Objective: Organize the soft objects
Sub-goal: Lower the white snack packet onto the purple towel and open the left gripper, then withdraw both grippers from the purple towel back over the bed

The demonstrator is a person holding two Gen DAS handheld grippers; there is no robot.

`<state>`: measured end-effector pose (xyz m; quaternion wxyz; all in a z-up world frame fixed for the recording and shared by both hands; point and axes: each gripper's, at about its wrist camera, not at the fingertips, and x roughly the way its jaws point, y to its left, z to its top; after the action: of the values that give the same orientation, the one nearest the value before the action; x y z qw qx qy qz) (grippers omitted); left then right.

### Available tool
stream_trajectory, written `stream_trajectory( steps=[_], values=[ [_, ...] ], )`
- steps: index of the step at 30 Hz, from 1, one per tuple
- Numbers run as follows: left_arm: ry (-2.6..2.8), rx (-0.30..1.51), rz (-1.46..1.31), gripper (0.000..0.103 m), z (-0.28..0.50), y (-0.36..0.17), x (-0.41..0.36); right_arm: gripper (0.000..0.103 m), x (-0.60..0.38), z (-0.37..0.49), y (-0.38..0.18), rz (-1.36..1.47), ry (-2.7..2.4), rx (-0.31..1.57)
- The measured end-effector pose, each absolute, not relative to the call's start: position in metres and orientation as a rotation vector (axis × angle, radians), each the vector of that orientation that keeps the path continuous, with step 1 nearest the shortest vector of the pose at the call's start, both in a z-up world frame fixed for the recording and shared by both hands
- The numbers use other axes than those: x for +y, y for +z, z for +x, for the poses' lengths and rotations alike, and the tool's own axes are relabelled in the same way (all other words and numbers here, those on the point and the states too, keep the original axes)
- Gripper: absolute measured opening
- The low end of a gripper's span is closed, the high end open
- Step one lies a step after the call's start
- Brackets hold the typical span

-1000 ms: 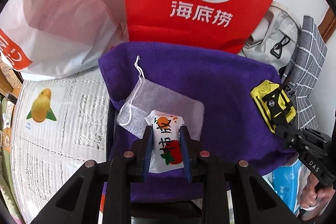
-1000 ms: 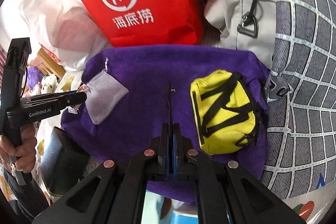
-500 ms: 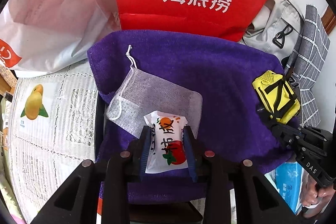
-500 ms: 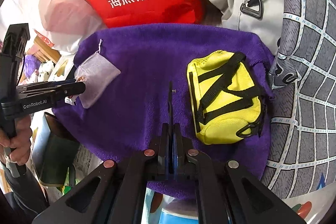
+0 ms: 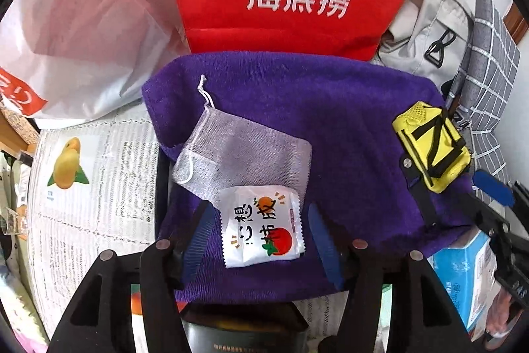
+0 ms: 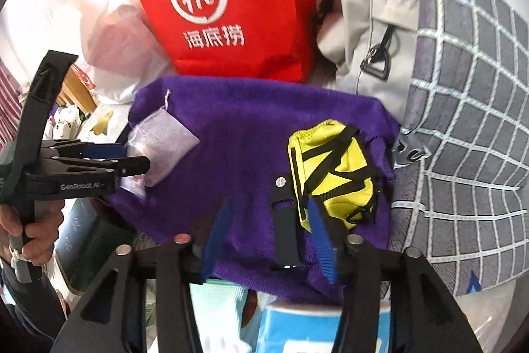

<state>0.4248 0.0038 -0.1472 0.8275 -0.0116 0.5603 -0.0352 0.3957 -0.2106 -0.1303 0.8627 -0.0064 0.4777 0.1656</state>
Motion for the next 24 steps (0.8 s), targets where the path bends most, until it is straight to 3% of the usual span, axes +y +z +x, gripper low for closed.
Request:
stream_trajectory(
  steps=[15, 24],
  values=[
    [-0.099, 1.048, -0.058, 0.062, 0.332, -0.091, 0.007, 0.051, -0.220, 0.293, -0.111, 0.053, 0.362, 0.930],
    [-0.137, 1.052, -0.110, 0.062, 0.255, -0.093, 0.013, 0.052, -0.209, 0.215, -0.111, 0.075, 0.371, 0.927]
  ],
)
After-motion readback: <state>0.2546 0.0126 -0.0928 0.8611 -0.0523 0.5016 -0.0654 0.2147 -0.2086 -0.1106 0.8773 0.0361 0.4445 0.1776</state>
